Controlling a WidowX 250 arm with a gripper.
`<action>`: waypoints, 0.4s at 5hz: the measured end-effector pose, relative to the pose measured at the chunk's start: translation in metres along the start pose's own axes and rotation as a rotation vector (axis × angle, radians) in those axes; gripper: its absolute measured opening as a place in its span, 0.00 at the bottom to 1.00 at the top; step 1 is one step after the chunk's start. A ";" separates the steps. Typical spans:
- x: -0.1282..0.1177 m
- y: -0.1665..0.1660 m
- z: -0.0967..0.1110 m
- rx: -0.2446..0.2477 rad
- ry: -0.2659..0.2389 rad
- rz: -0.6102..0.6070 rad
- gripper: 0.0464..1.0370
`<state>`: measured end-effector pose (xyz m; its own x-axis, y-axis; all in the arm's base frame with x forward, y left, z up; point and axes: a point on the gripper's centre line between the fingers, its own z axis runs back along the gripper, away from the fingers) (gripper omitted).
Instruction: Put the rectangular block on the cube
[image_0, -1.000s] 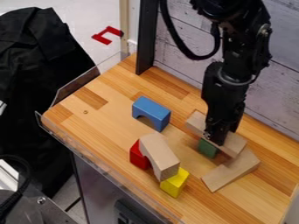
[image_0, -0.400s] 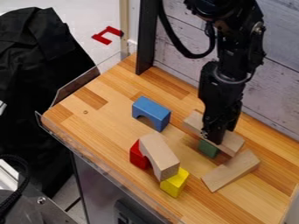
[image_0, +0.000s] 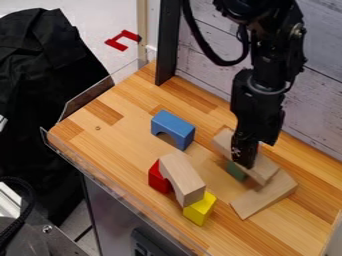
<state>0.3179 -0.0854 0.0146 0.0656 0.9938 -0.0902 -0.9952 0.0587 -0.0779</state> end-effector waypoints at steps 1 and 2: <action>0.000 0.002 -0.001 0.005 -0.001 -0.003 0.97; 0.002 0.000 0.017 -0.021 -0.018 -0.034 0.96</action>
<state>0.3169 -0.0817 0.0315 0.0976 0.9928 -0.0695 -0.9907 0.0902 -0.1018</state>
